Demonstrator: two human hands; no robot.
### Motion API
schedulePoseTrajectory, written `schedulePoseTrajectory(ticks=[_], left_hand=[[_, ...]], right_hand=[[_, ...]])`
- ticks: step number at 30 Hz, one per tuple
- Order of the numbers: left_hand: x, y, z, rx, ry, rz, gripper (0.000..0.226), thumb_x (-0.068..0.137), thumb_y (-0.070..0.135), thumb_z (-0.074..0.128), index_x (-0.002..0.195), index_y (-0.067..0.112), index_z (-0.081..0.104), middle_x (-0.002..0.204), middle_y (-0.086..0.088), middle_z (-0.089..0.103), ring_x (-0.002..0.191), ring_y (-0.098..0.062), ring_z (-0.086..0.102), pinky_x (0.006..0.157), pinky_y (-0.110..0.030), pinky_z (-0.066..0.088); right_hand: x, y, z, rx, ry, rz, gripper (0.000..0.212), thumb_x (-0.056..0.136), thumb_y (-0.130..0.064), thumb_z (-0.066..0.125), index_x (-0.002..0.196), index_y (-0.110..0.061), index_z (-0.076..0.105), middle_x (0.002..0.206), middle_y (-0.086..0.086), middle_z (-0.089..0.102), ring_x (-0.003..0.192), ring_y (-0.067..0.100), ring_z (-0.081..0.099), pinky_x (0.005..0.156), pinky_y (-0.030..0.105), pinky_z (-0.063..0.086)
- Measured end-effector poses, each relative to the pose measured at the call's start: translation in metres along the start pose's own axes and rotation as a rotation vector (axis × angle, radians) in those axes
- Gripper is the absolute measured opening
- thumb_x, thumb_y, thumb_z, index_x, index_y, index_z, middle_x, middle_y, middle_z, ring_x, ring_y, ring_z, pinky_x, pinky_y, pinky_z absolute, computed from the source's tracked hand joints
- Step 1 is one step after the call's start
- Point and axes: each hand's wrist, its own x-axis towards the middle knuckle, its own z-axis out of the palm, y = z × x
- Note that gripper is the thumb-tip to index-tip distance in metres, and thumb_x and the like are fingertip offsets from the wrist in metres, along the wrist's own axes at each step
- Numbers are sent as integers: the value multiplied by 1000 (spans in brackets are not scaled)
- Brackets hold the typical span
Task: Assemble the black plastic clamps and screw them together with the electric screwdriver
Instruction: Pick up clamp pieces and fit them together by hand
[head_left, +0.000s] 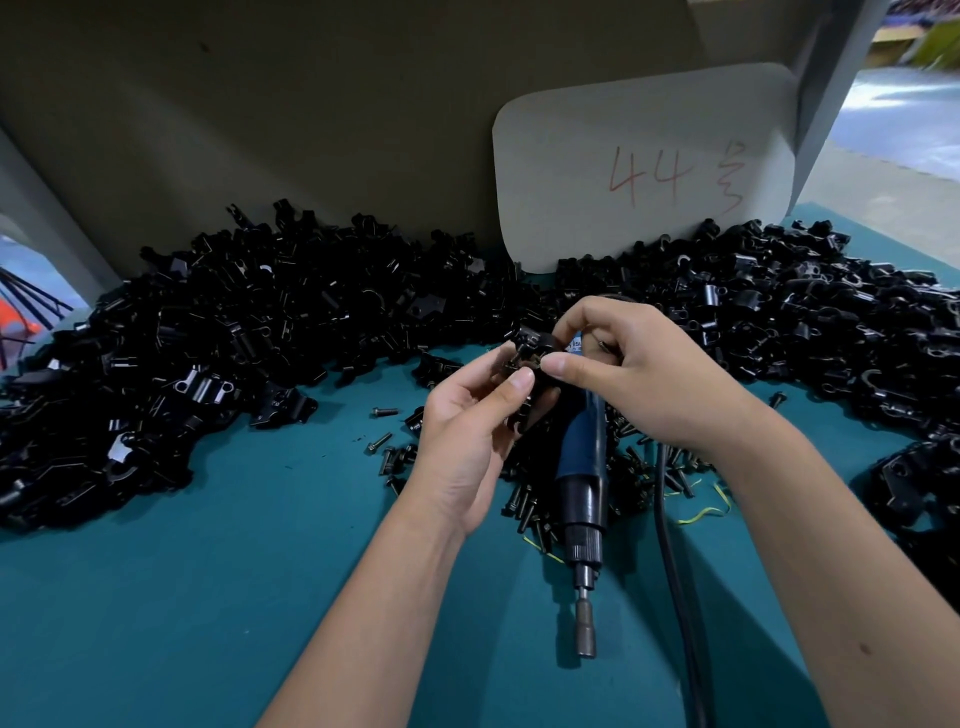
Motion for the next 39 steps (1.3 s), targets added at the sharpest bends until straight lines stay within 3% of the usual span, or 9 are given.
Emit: schedulePoseTrajectory(ticks=[4,11,15,19,24,27,31,35,39], left_hand=[[0,0,0,71,44,34,55,79,13,76,133,4,65,124,-19,72,117,-29,70,101,-38,57],[-2,2,-1,93,55,70,52,76,12,79,124,-4,67,112,-21,74,95,-23,73,79,-27,60],[0,3,-2,82,50,54,52,75,15,79,123,-2,69,116,-24,73,101,-28,74,88,-33,61],[1,4,-3,81,55,56,57,71,17,82,123,-4,69,111,-23,75,98,-28,74,88,-33,61],[1,3,-2,88,44,87,48,77,20,79,117,-4,69,106,-17,76,97,-24,74,83,-32,60],[1,2,-3,120,30,102,41,78,20,79,114,1,73,106,-13,78,95,-20,75,80,-28,59],[0,3,-5,170,11,109,41,80,22,79,115,2,74,108,-14,78,98,-21,76,83,-30,59],[0,3,-4,197,21,106,41,79,22,79,114,2,74,108,-16,78,98,-24,75,83,-30,59],[0,2,-6,220,24,98,39,78,20,81,112,2,75,105,-19,78,93,-26,76,81,-29,59]], right_hand=[[-1,-1,-4,-16,-24,12,15,95,-31,74,92,-23,63,55,-11,34,52,7,31,52,22,30],[-1,-2,-5,-23,-81,29,13,95,-31,75,93,-24,65,55,-12,35,51,7,32,51,20,30],[-2,-3,-6,-45,-82,13,15,92,-32,78,92,-24,66,55,-11,34,52,7,31,53,21,31],[-2,-3,-6,-15,-81,4,15,89,-34,82,87,-27,68,54,-10,32,53,9,29,52,21,28],[-1,0,-1,35,7,-21,19,90,-48,75,89,-29,73,57,-7,50,55,7,41,54,22,35],[1,2,2,44,62,-69,9,98,-38,71,93,-31,73,65,-1,59,59,5,45,59,22,39],[2,6,4,72,44,-112,8,98,-25,71,93,-31,73,63,-11,46,60,4,39,60,18,35],[2,3,5,81,-17,-118,9,100,-23,69,100,-32,70,68,8,46,62,15,41,61,22,37],[0,1,5,-2,-73,-120,7,102,-25,66,99,-32,65,66,-7,41,60,6,37,59,17,33]])
